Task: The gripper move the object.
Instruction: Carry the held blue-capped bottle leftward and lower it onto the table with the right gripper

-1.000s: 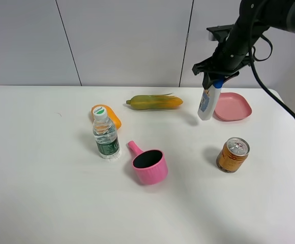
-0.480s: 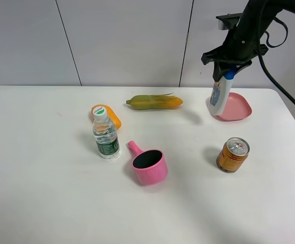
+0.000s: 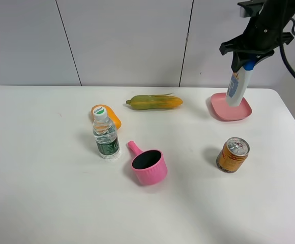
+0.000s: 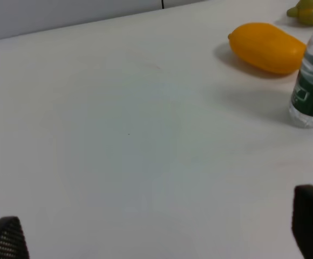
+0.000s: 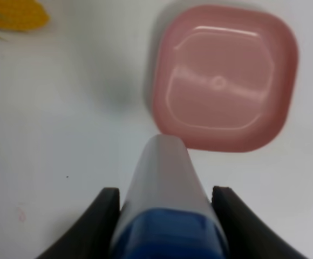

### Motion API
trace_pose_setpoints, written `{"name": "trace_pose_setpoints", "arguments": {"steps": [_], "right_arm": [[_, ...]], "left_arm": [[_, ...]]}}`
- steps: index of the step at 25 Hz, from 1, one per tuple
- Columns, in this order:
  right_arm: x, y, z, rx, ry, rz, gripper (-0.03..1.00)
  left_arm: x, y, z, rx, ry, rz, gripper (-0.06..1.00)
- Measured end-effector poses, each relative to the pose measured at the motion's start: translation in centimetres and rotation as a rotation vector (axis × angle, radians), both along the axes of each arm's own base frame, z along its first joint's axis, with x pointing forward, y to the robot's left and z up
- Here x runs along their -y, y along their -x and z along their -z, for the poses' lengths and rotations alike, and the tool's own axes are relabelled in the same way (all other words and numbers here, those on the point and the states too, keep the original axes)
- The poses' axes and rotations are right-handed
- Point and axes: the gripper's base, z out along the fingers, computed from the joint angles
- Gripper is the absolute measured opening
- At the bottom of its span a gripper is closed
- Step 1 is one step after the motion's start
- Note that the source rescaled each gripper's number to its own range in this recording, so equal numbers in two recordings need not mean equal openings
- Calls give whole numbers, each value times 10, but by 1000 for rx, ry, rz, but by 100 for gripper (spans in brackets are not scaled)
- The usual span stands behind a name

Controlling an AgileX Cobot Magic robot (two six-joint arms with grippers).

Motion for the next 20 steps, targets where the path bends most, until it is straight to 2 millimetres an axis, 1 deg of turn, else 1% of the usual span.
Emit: {"name": "trace_pose_setpoints", "arguments": {"steps": [5, 11, 14, 20], "right_arm": [[3, 12, -23, 56, -5, 6, 0], [4, 22, -40, 97, -23, 14, 0], [3, 29, -43, 96, -41, 14, 0], [6, 46, -42, 74, -34, 15, 0]], "left_arm": [[0, 0, 0, 0, 0, 0, 100], [0, 0, 0, 0, 0, 0, 100], [0, 0, 0, 0, 0, 0, 100], [0, 0, 0, 0, 0, 0, 100]]}}
